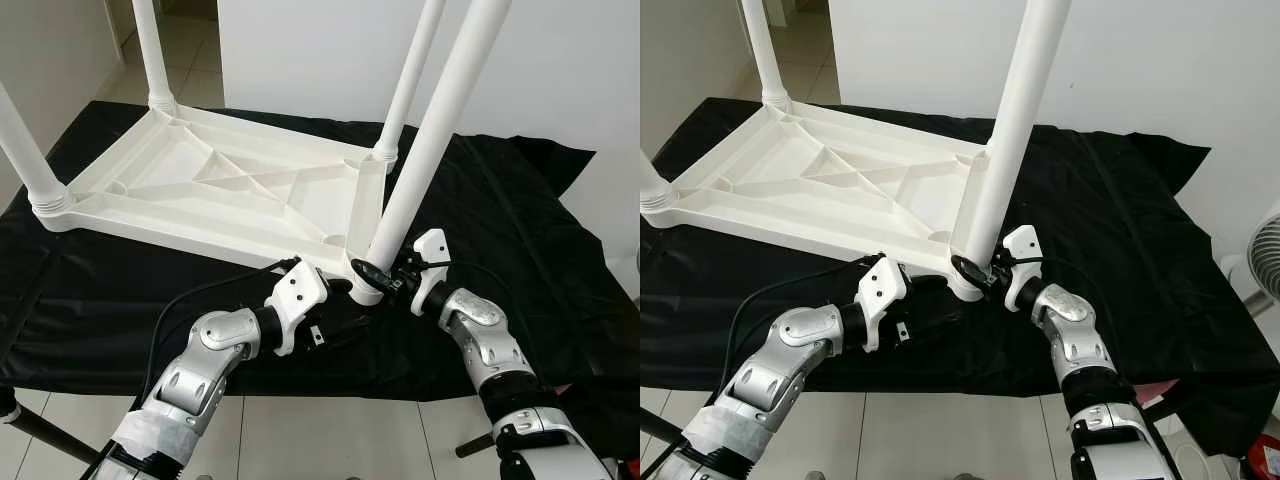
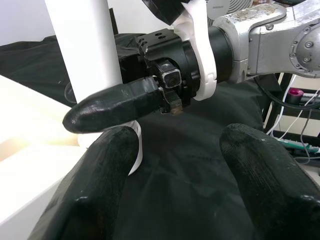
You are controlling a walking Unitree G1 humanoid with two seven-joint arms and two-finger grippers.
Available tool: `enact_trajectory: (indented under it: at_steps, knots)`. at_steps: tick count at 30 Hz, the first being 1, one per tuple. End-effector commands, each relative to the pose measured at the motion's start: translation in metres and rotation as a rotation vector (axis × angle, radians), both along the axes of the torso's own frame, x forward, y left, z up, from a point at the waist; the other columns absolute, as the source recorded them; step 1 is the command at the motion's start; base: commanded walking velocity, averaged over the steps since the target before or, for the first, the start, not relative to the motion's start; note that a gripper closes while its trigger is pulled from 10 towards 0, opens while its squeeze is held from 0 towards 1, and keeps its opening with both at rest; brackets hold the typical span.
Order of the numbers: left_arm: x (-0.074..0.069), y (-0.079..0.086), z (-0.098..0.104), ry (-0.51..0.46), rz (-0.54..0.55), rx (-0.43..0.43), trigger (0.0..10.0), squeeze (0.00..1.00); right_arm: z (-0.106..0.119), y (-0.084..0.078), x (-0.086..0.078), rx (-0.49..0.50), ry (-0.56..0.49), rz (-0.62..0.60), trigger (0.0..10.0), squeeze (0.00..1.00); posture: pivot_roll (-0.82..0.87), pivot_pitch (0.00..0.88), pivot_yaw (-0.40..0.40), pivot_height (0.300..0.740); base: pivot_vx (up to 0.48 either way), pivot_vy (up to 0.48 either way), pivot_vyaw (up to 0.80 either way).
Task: Building children table
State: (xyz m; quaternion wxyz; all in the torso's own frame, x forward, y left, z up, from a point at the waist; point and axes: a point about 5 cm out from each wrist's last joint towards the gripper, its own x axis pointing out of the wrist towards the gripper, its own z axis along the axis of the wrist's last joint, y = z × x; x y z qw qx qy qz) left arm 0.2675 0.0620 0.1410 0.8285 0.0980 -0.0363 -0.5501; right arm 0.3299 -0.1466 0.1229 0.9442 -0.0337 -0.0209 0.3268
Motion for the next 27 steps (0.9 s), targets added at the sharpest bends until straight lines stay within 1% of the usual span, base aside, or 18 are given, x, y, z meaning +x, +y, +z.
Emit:
enact_trajectory:
  at_steps: [1, 3, 5, 6, 8, 9, 12, 13, 14, 15, 16, 17, 21, 23, 24, 25, 26, 27]
  knots:
    - [0.002, 0.001, -0.001, 0.0, 0.009, 0.002, 10.0, 0.0, 0.004, -0.003, 0.001, -0.002, -0.019, -0.07, 10.0, 0.0, -0.01, 0.0, -0.09, 0.74, 0.0, 0.0, 0.0]
    - [0.005, 0.003, -0.001, -0.003, 0.024, 0.002, 10.0, 0.0, 0.006, 0.004, -0.001, 0.014, -0.036, -0.168, 10.0, 0.0, -0.01, 0.0, -0.094, 0.74, 0.0, 0.0, 0.0]
    - [0.007, 0.004, -0.001, -0.005, 0.034, 0.004, 10.0, 0.0, 0.006, 0.011, -0.005, 0.053, -0.035, -0.273, 10.0, 0.0, -0.01, 0.0, -0.096, 0.74, 0.0, 0.0, 0.0]
    - [0.007, 0.004, -0.001, -0.005, 0.034, 0.004, 10.0, 0.0, 0.006, 0.011, -0.005, 0.053, -0.035, -0.273, 10.0, 0.0, -0.01, 0.0, -0.096, 0.74, 0.0, 0.0, 0.0]
    - [0.008, 0.006, -0.001, -0.007, 0.04, 0.007, 10.0, 0.0, 0.005, 0.015, -0.008, 0.061, -0.032, -0.311, 10.0, 0.0, -0.01, 0.0, -0.096, 0.74, 0.0, 0.0, 0.0]
    - [0.009, 0.007, -0.001, -0.009, 0.046, 0.009, 10.0, 0.0, 0.005, 0.019, -0.011, 0.07, -0.038, -0.351, 10.0, 0.0, -0.02, 0.0, -0.098, 0.74, 0.0, 0.0, 0.0]
    - [0.01, 0.008, -0.001, -0.01, 0.051, 0.01, 10.0, 0.0, 0.005, 0.022, -0.014, 0.074, -0.044, -0.377, 10.0, 0.0, -0.02, 0.0, -0.098, 0.74, 0.0, 0.0, 0.0]
    - [0.012, 0.011, 0.0, -0.013, 0.058, 0.013, 10.0, 0.0, 0.004, 0.025, -0.016, 0.071, -0.05, -0.422, 10.0, 0.0, -0.02, 0.0, -0.099, 0.74, 0.0, 0.0, 0.0]
    - [0.012, 0.011, 0.0, -0.013, 0.058, 0.013, 10.0, 0.0, 0.004, 0.025, -0.016, 0.071, -0.05, -0.422, 10.0, 0.0, -0.02, 0.0, -0.099, 0.74, 0.0, 0.0, 0.0]
    - [0.014, 0.013, 0.001, -0.018, 0.066, 0.017, 10.0, 0.0, 0.003, 0.026, -0.019, 0.08, -0.046, -0.481, 10.0, 0.0, -0.01, 0.0, -0.103, 0.74, 0.0, 0.0, 0.0]
    - [0.014, 0.013, 0.001, -0.018, 0.066, 0.017, 10.0, 0.0, 0.003, 0.026, -0.019, 0.08, -0.046, -0.481, 10.0, 0.0, -0.01, 0.0, -0.103, 0.74, 0.0, 0.0, 0.0]
    - [0.017, 0.017, 0.003, -0.026, 0.081, 0.018, 10.0, 0.0, 0.003, 0.028, -0.021, 0.087, -0.045, -0.543, 10.0, 0.0, -0.01, 0.0, -0.105, 0.74, 0.0, 0.0, 0.0]
    - [0.023, 0.021, 0.007, -0.041, 0.108, 0.013, 10.0, 0.0, 0.007, 0.033, -0.023, 0.102, -0.06, -0.592, 10.0, 0.0, -0.02, 0.0, -0.104, 0.74, 0.0, 0.0, 0.0]
    - [0.024, 0.022, 0.007, -0.044, 0.113, 0.011, 10.0, 0.0, 0.009, 0.032, -0.022, 0.114, -0.058, -0.599, 10.0, 0.0, -0.02, 0.0, -0.103, 0.74, 0.0, 0.0, 0.0]
    - [0.024, 0.022, 0.007, -0.045, 0.113, 0.01, 10.0, 0.0, 0.01, 0.031, -0.022, 0.122, -0.057, -0.588, 10.0, 0.44, -0.02, 0.0, -0.103, 0.74, 0.0, 0.0, 0.0]
    - [0.024, 0.022, 0.007, -0.045, 0.113, 0.01, 10.0, 0.0, 0.01, 0.031, -0.022, 0.122, -0.057, -0.588, 10.0, 0.44, -0.02, 0.0, -0.103, 0.74, 0.0, 0.0, 0.0]
    - [0.024, 0.022, 0.007, -0.046, 0.111, 0.01, 10.0, 0.0, 0.011, 0.029, -0.022, 0.13, -0.054, -0.576, 10.0, 1.0, -0.02, 0.0, -0.102, 0.74, 0.0, 0.0, 0.0]
    - [0.024, 0.021, 0.007, -0.046, 0.109, 0.01, 10.0, 0.0, 0.012, 0.027, -0.021, 0.13, -0.062, -0.553, 10.0, 1.0, -0.02, 0.0, -0.102, 0.74, 0.0, 0.0, 0.0]
